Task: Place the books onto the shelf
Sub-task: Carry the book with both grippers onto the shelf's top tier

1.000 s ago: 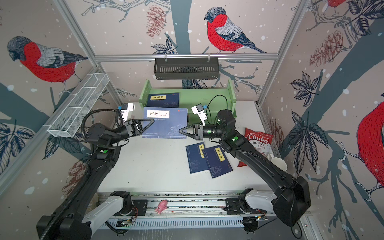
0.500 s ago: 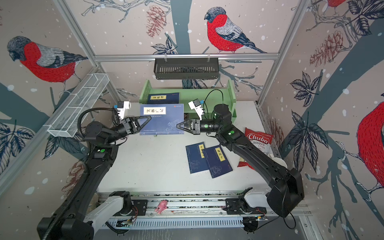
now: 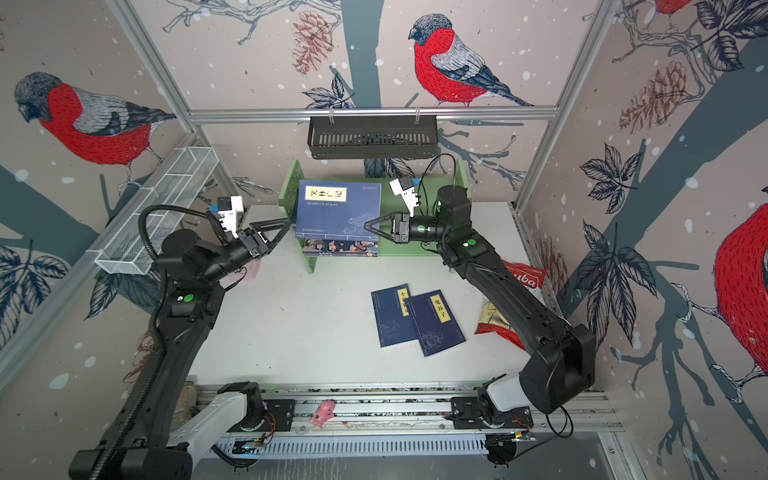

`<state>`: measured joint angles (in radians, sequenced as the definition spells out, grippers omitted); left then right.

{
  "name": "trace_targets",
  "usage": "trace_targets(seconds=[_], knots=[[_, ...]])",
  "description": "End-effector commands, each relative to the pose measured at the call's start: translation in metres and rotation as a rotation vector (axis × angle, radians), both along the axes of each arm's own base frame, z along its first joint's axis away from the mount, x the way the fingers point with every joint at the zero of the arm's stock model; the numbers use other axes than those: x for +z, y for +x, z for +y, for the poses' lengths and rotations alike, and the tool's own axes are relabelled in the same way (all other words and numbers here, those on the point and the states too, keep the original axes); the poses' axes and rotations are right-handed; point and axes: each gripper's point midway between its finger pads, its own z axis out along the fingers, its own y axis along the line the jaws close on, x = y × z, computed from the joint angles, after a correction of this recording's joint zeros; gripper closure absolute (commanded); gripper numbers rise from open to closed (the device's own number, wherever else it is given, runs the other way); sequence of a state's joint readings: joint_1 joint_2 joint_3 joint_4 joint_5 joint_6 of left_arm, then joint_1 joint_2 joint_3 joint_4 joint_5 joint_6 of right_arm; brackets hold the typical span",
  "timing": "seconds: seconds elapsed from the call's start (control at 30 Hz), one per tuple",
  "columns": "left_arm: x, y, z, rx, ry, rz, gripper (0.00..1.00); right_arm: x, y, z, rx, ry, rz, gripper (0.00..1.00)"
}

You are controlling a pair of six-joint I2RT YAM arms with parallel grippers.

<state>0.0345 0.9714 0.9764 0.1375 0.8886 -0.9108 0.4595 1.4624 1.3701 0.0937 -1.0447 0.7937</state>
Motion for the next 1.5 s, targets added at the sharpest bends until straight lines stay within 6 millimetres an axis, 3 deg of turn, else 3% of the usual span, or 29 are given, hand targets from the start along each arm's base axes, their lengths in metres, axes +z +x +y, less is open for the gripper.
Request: trace_targets(seconds=[0.0,0.37,0.93,1.23,1.47], knots=[[-0.006,0.002,0.005,0.038,0.045,0.005,0.28,-0.004,0.011,-0.002,0.005,-0.026,-0.015,1.0],[0.034,0.006,0.008,0.066,0.056,-0.107,0.29,-0.002,0.051,0.014,-0.006,-0.052,-0.006,1.0],[0.036,0.03,0.005,0.03,-0.002,-0.078,0.29,-0.027,0.11,0.052,-0.061,-0.174,0.075,0.99],[0.043,0.035,0.003,0.0,-0.029,-0.085,0.29,-0.028,0.124,0.057,-0.071,-0.181,0.091,0.99],[0.041,0.036,0.001,-0.012,-0.038,-0.079,0.29,-0.03,0.118,0.063,-0.031,-0.169,0.116,0.99]])
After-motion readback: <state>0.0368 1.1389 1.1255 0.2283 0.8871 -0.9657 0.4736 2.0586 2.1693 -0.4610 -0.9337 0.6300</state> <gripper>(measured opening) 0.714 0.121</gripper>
